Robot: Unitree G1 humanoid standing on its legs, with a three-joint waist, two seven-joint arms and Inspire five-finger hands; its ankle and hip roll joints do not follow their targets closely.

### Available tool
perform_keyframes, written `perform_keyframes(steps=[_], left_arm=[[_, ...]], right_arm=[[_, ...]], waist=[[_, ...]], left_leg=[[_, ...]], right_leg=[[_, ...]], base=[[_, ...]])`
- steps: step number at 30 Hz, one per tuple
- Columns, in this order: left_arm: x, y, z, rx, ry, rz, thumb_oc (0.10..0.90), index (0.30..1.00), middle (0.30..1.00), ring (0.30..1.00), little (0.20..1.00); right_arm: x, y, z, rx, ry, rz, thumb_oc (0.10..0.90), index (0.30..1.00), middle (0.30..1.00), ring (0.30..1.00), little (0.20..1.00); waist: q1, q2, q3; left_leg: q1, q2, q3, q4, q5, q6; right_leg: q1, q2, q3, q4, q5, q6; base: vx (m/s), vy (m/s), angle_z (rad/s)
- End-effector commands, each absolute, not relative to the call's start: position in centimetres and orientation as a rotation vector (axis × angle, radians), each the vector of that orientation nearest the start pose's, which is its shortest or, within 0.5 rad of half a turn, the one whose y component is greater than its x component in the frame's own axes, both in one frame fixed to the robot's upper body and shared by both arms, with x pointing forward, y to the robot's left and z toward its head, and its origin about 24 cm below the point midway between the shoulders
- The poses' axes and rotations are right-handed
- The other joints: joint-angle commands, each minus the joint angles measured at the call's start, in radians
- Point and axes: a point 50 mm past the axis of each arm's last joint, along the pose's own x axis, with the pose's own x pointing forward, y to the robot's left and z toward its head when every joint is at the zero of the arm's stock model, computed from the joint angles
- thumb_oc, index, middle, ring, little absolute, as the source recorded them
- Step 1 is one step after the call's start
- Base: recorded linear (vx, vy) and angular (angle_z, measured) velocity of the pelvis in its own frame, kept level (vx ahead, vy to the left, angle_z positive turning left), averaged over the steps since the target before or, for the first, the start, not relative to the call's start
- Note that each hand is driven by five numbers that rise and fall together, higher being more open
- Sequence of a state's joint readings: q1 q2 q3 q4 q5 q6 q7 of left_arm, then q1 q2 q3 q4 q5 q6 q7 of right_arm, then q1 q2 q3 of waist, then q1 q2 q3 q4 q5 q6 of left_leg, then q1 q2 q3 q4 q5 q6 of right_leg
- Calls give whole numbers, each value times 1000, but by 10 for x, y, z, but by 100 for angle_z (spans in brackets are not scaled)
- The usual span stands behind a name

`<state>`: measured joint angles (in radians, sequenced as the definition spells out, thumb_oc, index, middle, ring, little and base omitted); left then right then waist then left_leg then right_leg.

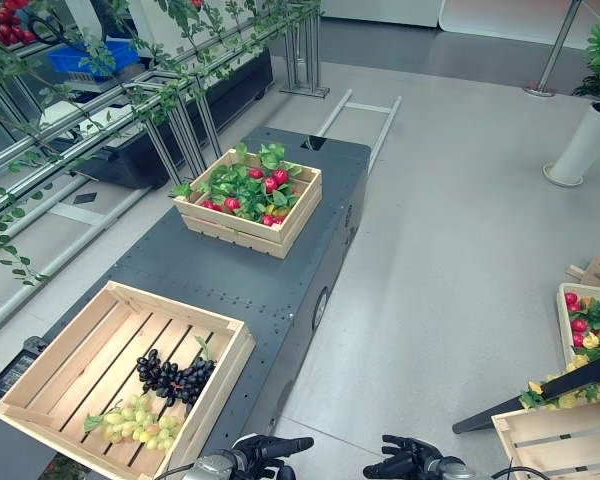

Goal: Pick up the fruits from the basket on one side to the basket on the other side

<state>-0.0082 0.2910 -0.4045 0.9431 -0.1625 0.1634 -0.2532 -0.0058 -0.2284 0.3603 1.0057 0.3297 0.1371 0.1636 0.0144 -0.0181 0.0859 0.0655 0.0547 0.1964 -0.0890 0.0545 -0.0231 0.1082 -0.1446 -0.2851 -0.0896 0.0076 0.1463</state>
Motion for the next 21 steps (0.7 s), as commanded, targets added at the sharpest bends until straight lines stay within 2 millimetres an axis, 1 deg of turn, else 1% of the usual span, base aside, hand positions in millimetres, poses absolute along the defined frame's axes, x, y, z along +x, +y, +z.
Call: perform_keyframes(steps=[1, 8, 11, 13, 14, 17, 18, 21], left_arm=[[156, 186, -140, 192, 1089, -373, 800, 900, 900, 900, 900], [154, 184, -140, 194, 1110, -428, 800, 900, 900, 900, 900], [160, 182, -137, 198, 1075, -460, 800, 900, 900, 900, 900], [165, 177, -133, 196, 1053, -513, 800, 900, 900, 900, 900], [172, 173, -129, 197, 1016, -548, 800, 900, 900, 900, 900], [180, 169, -122, 193, 968, -582, 800, 900, 900, 900, 900], [186, 167, -117, 224, 931, -598, 800, 900, 900, 900, 900], [194, 164, -109, 250, 897, -614, 800, 900, 900, 900, 900]], right_arm=[[140, -186, -148, -2, 1115, 156, 800, 900, 900, 900, 900], [143, -187, -146, -10, 1110, 159, 800, 900, 900, 900, 900], [143, -187, -146, -15, 1113, 166, 800, 900, 900, 900, 900], [143, -186, -146, -19, 1116, 171, 800, 900, 900, 900, 900], [143, -186, -147, -24, 1121, 180, 800, 900, 900, 900, 900], [142, -185, -147, -37, 1126, 201, 800, 900, 900, 900, 900], [141, -185, -147, -46, 1127, 220, 800, 900, 900, 900, 900], [143, -184, -145, -55, 1117, 241, 800, 900, 900, 900, 900]], waist=[[5, 11, -11], [8, 11, -5], [7, 10, -6], [6, 10, -7], [6, 10, -9], [7, 9, -11], [9, 8, -12], [17, 4, -16]], left_leg=[[37, 0, -18, 2, -66, -14], [37, 6, -18, 2, -64, -19], [39, 8, -17, 2, -64, -21], [43, 10, -13, 2, -64, -22], [46, 10, -10, 2, -64, -22], [50, 10, -6, 2, -64, -22], [53, 12, -6, 2, -62, -23], [54, 17, -11, 2, -54, -27]], right_leg=[[-37, -2, 38, 10, 35, -7], [-32, 4, 36, 5, 33, -10], [-28, 6, 35, 4, 30, -11], [-24, 8, 33, 3, 28, -12], [-21, 9, 31, 3, 27, -13], [-18, 12, 28, 3, 23, -14], [-14, 14, 25, 3, 22, -15], [-11, 25, 24, 2, 16, -19]], base=[[0, 0, 0], [0, 0, 0], [0, 0, 0], [15, -16, 0], [27, -31, 0], [19, -50, 0], [24, -82, 0], [23, -178, 0]])
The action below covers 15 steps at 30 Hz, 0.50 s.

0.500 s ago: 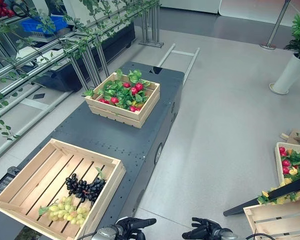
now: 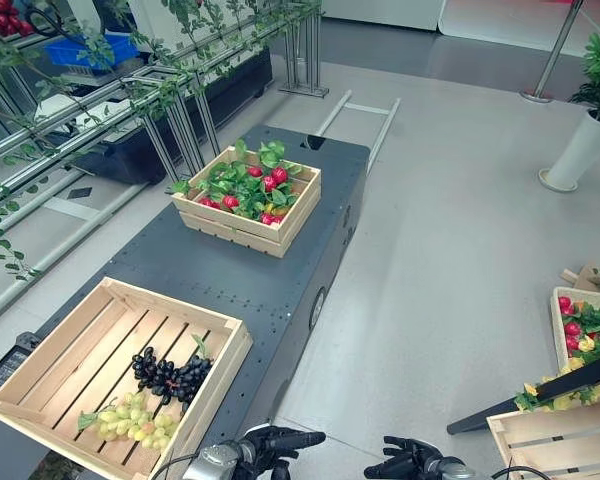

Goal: Pick up the fruits from the basket on one side to the basket on the other side

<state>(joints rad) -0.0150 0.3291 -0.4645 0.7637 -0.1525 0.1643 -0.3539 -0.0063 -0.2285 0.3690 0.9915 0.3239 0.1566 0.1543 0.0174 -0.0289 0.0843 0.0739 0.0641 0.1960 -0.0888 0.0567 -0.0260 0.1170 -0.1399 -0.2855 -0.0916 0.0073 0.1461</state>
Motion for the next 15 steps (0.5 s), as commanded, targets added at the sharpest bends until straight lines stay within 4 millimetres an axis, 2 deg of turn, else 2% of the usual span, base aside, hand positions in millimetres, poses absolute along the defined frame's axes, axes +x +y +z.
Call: perform_keyframes(steps=[1, 8, 12, 15], left_arm=[[195, 164, -108, 261, 893, -604, 800, 900, 900, 900, 900], [191, 164, -109, 219, 902, -538, 800, 900, 900, 900, 900], [186, 165, -110, 176, 901, -521, 800, 900, 900, 900, 900], [186, 162, -108, 190, 893, -547, 800, 900, 900, 900, 900]], right_arm=[[145, -185, -145, -53, 1112, 239, 800, 900, 900, 900, 900], [147, -186, -143, -94, 1126, 298, 800, 900, 900, 900, 900], [150, -192, -141, -151, 1132, 329, 800, 900, 900, 900, 900], [153, -199, -140, -160, 1129, 298, 800, 900, 900, 900, 900]], waist=[[19, 13, -14], [44, -5, -1], [78, -17, 13], [92, -23, 19]], left_leg=[[43, 12, -15, 2, -51, -29], [8, 42, -23, 18, -17, -58], [-39, 55, -68, 34, 12, -75], [-61, 48, -84, 73, 9, -77]], right_leg=[[-20, 27, 23, 4, 13, -22], [-34, 55, 3, 4, 7, -40], [-55, 61, -15, 4, 9, -49], [-63, 57, -24, 4, 15, -52]], base=[[11, -176, 0], [15, -201, 6], [-47, -152, 15], [-64, -55, 12]])
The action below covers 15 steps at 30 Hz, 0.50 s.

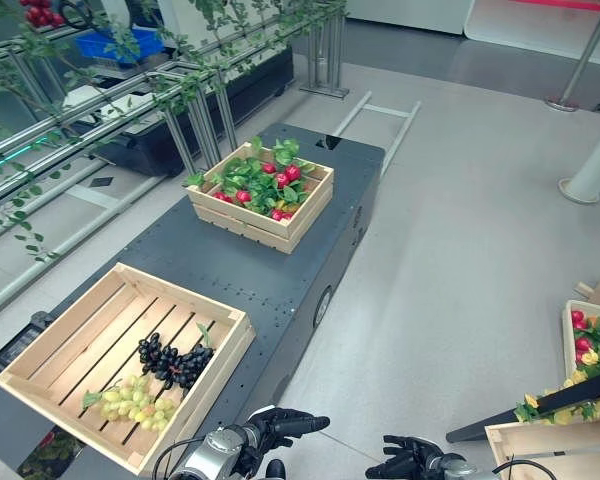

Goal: Pick up the fruits from the basket on one side to the basket on the other side

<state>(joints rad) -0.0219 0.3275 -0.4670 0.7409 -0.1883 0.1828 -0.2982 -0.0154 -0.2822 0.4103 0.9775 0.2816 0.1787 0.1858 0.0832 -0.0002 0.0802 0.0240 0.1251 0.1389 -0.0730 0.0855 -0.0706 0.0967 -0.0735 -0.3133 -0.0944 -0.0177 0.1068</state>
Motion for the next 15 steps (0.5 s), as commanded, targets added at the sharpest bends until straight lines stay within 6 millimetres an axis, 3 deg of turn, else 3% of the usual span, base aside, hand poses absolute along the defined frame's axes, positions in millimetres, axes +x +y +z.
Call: perform_keyframes(steps=[1, 5, 9, 15], left_arm=[[186, 161, -107, 201, 885, -560, 800, 900, 900, 900, 900], [195, 160, -101, 249, 851, -587, 800, 900, 900, 900, 900], [203, 157, -94, 266, 819, -617, 800, 900, 900, 900, 900], [204, 156, -93, 261, 835, -630, 800, 900, 900, 900, 900]], right_arm=[[155, -203, -139, -154, 1124, 277, 800, 900, 900, 900, 900], [155, -211, -138, -136, 1124, 238, 800, 900, 900, 900, 900], [146, -214, -142, -116, 1141, 206, 800, 900, 900, 900, 900], [143, -205, -144, -104, 1136, 221, 800, 900, 900, 900, 900]], waist=[[27, -54, 27], [0, -45, 46], [-29, -16, 38], [-17, -7, 19]], left_leg=[[-23, -13, -12, 87, -21, -36], [-5, 10, 111, 120, -43, -49], [56, 33, 240, -9, -9, -60], [59, -16, 169, -14, -43, -28]], right_leg=[[-45, -12, -7, 7, 42, -15], [-11, -21, -66, 7, 34, -11], [17, -32, -135, 7, 35, -2], [30, -64, -147, 7, 51, 26]], base=[[-89, 5, 6], [-26, 101, 40], [-21, 239, 59], [-1, 277, 60]])
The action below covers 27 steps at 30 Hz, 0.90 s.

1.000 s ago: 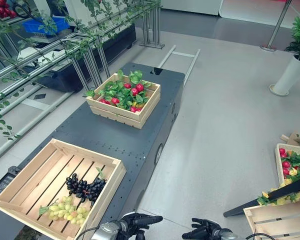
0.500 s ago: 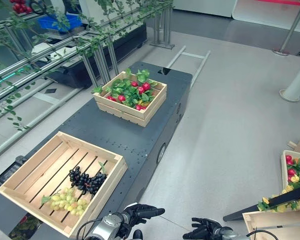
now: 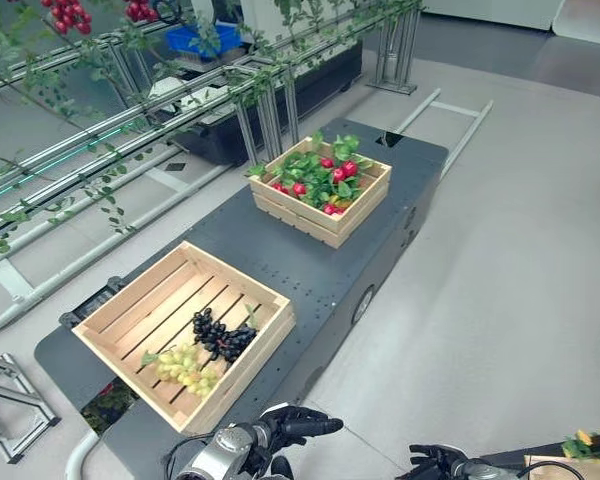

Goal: Pick up the fruits from the basket on one side to the basket on the other side

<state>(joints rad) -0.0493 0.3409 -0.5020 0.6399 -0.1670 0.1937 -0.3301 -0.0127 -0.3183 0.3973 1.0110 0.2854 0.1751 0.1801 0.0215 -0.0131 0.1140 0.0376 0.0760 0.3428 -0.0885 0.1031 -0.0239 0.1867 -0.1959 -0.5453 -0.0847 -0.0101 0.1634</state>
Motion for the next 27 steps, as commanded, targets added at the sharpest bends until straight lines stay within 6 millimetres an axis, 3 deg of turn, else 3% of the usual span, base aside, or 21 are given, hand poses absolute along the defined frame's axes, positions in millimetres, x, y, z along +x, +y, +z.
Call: perform_keyframes(steps=[1, 6, 8, 11, 13, 14, 18, 22, 23, 27], left_arm=[[204, 157, -92, 254, 835, -623, 800, 900, 900, 900, 900], [207, 160, -89, 202, 809, -589, 800, 900, 900, 900, 900], [212, 160, -83, 207, 775, -589, 800, 900, 900, 900, 900], [221, 160, -71, 214, 703, -576, 800, 900, 900, 900, 900], [225, 163, -66, 212, 691, -567, 800, 900, 900, 900, 900], [227, 165, -62, 229, 676, -570, 800, 900, 900, 900, 900], [234, 164, -48, 262, 618, -604, 800, 900, 900, 900, 900], [247, 158, -31, 332, 503, -617, 800, 900, 900, 900, 900], [250, 159, -26, 339, 468, -609, 800, 900, 900, 900, 900], [256, 159, -3, 363, 323, -557, 800, 900, 900, 900, 900]], right_arm=[[143, -204, -144, -103, 1136, 227, 800, 900, 900, 900, 900], [144, -201, -143, -87, 1129, 209, 800, 900, 900, 900, 900], [144, -202, -143, -82, 1127, 182, 800, 900, 900, 900, 900], [145, -204, -141, -62, 1105, 142, 800, 900, 900, 900, 900], [144, -204, -140, -43, 1092, 129, 800, 900, 900, 900, 900], [143, -204, -139, -34, 1079, 131, 800, 900, 900, 900, 900], [138, -203, -140, -18, 1059, 130, 800, 900, 900, 900, 900], [139, -199, -141, 23, 1053, 124, 800, 900, 900, 900, 900], [138, -198, -142, 26, 1057, 130, 800, 900, 900, 900, 900], [134, -195, -142, 38, 1067, 151, 800, 900, 900, 900, 900]], waist=[[47, 6, -18], [59, 6, -17], [59, 7, -4], [48, 8, 31], [43, 7, 47], [37, 7, 57], [7, -7, 65], [0, -28, 67], [0, -33, 68], [2, -46, 70]], left_leg=[[46, 24, -41, 1, -67, -68], [57, -17, -58, 1, -92, -32], [64, -35, -59, 1, -101, -14], [68, -63, -90, 1, -116, 23], [70, -70, -105, 1, -121, 33], [59, -69, -110, 1, -110, 42], [46, -74, -173, 1, -112, 41], [31, -77, -221, 1, -130, 43], [33, -75, -230, 2, -136, 45], [21, -33, -236, 50, -133, 30]], right_leg=[[-58, 50, 84, -2, 46, -24], [-70, 5, 78, 60, 42, 5], [-109, -26, 84, 166, 47, 15], [-223, -94, 134, 384, 110, 38], [-262, -110, 162, 460, 123, 46], [-285, -107, 175, 469, 144, 32], [-273, -24, 298, 280, 141, 31], [-260, -14, 386, 74, 206, 44], [-266, -11, 400, 83, 215, 45], [-224, 28, 392, 65, 137, 31]], base=[[3, 238, 49], [-5, 302, 23], [-27, 315, 18], [-39, 266, 23], [-39, 105, 21], [-49, -4, 23], [23, -141, 54], [89, -274, 69], [113, -331, 66], [130, -282, 57]])
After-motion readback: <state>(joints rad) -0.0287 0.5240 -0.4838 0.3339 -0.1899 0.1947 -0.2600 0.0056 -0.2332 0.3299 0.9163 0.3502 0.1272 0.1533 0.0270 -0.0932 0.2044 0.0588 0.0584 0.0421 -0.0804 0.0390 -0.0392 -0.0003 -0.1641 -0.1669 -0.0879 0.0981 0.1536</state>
